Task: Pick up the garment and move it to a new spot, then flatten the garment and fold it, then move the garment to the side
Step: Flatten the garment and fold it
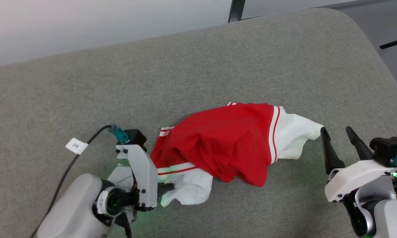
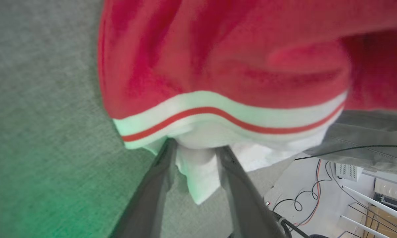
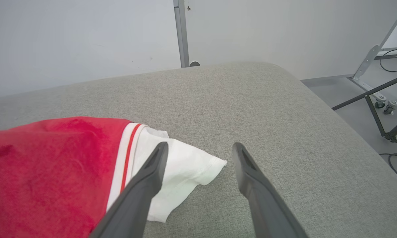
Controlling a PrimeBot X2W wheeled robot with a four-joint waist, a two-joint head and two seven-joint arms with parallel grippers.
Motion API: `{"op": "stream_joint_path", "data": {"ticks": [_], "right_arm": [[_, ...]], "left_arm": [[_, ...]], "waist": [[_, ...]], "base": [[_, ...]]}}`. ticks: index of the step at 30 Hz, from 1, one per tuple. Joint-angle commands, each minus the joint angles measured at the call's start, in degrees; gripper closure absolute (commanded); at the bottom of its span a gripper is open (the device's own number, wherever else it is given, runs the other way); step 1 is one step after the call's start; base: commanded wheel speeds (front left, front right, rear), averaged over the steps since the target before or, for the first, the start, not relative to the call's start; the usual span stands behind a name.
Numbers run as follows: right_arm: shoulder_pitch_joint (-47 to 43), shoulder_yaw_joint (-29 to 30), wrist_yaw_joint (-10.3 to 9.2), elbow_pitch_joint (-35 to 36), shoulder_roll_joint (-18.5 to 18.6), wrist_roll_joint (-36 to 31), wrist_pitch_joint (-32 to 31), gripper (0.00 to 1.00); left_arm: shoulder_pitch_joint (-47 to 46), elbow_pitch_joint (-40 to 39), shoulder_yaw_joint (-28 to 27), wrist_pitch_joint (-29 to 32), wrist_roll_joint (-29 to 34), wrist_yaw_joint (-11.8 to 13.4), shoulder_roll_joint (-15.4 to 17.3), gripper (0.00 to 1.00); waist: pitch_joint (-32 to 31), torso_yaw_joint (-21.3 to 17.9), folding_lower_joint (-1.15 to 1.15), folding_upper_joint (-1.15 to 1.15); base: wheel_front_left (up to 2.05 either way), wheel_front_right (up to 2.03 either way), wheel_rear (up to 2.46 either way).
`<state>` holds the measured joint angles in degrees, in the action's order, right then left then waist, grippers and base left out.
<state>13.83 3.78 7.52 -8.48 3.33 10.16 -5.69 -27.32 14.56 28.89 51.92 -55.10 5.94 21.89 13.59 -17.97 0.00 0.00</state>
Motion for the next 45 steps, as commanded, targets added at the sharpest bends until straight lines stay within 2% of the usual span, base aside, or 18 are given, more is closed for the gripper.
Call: {"op": "stream_joint_path", "data": {"ticks": [1,4,9,21,28,33,39,42,43,44,45], "right_arm": [[0.73,0.25,-0.06,-0.12,-0.14,0.1,0.33,0.0],[0.74,0.55,-0.06,-0.36,-0.18,-0.2,0.39,0.0],[0.15,1.43,-0.06,-0.17,-0.15,-0.89,-0.09,0.0],[-1.38,1.99,-0.06,1.24,0.23,-1.77,-1.73,0.0],[-1.76,1.85,-0.06,1.85,0.48,-1.82,-2.71,0.0],[-1.7,1.69,-0.06,2.16,0.68,-1.49,-3.03,0.0],[-1.57,1.43,-0.06,2.23,0.68,-1.21,-3.13,0.0],[-1.57,1.23,-0.06,2.26,0.55,-1.28,-3.28,0.0],[-1.61,1.23,-0.06,2.23,0.52,-1.32,-3.27,0.0],[-1.72,1.28,-0.06,2.17,0.51,-1.36,-3.3,0.0],[-1.93,1.35,-0.06,2.09,0.49,-1.41,-3.32,0.0]], "left_arm": [[1.05,1.67,0.75,0.43,-0.29,-0.16,-0.2,1.0],[0.36,2.03,0.55,1.39,-0.31,-0.58,1.0,1.0],[-1.11,-0.23,0.54,4.07,0.9,-0.29,4.85,1.0],[-3.61,-8.98,-1.37,6.7,5.12,-1.62,16.71,1.0],[-4.12,-10.71,-3.57,6.91,6.63,0.0,21.36,1.0],[-1.76,-9.78,-4.48,5.67,5.97,0.54,22.23,1.0],[1.05,-6.24,-4.23,2.68,4.79,0.43,19.64,1.0],[1.33,-3.67,-4.43,0.96,4.52,0.68,18.16,0.82],[1.1,-3.11,-4.54,0.17,4.83,0.91,17.93,0.54],[0.63,-2.61,-4.71,-0.64,5.4,1.15,17.89,0.0],[0.3,-2.03,-4.82,-1.21,5.6,1.31,17.68,0.0]], "waist": [[-0.04,0.15,0.0,0.0],[-0.36,0.64,0.0,0.0],[-1.28,2.24,0.0,0.0],[-3.34,6.54,0.0,0.0],[-3.86,7.48,0.0,0.0],[-3.79,7.51,0.0,0.0],[-3.16,7.34,0.0,0.0],[-3.07,7.3,0.0,0.0],[-3.17,7.34,0.0,0.0],[-3.32,7.43,0.0,0.0],[-3.57,7.59,0.0,0.0]], "base": [[0.0,0.0,0.0],[0.0,0.0,0.0],[0.0,0.0,0.0],[0.0,0.0,0.0],[0.0,0.0,0.0],[0.0,0.0,0.0],[0.0,0.0,0.0],[0.0,0.0,0.0],[0.0,0.0,0.0],[0.0,0.0,0.0],[0.0,0.0,0.0]]}}
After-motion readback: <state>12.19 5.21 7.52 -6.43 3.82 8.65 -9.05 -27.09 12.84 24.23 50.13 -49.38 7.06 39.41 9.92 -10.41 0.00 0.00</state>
